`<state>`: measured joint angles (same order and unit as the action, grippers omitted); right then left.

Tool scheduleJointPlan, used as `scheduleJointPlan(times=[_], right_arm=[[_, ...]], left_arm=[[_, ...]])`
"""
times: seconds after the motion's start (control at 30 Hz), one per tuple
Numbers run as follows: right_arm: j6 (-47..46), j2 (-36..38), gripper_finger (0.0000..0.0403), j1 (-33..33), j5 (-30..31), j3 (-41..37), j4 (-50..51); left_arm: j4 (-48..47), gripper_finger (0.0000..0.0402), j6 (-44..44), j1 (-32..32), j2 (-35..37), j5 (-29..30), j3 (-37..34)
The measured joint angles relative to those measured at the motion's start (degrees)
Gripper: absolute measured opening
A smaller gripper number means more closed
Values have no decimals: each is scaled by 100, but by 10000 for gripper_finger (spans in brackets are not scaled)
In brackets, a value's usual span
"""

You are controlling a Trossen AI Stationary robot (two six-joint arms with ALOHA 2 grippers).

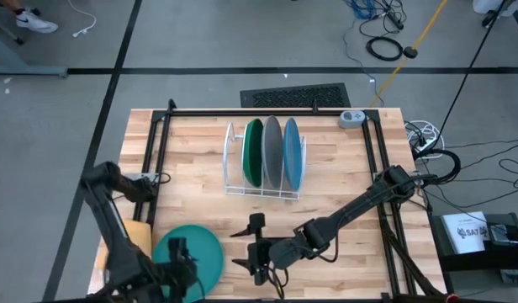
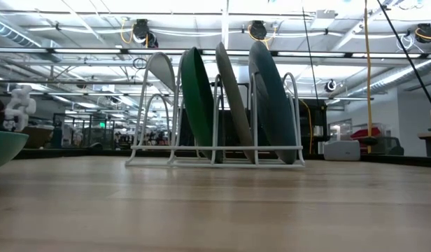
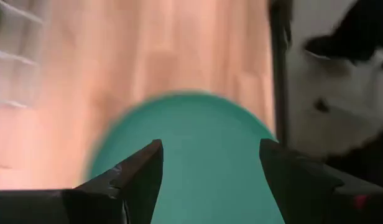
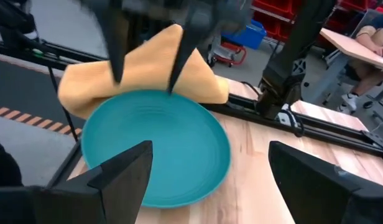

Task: Sort dishes
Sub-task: Put the light green plate in the dish rack

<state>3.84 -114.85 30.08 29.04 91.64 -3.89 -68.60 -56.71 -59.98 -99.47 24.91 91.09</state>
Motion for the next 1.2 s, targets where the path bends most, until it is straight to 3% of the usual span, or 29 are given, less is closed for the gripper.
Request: scheduleJointPlan(times=[0.37,0.63,0.9,1.03,1.2], right_arm=[[-17,0,313,283,282,0,-62],[4,0,313,305,299,0,-112],[5,0,313,305,299,0,-165],[-7,0,313,317,421,0,-174],[-11,0,313,344,568,0,-176]], left_arm=[[1368,267,156,217,-1364,-2100,-274],[1943,267,74,222,-1708,-2083,-273],[1819,261,-208,222,-2163,-1880,-271],[1767,215,-297,227,-2249,-1846,-250],[1645,85,-268,227,-2108,-1796,-265]])
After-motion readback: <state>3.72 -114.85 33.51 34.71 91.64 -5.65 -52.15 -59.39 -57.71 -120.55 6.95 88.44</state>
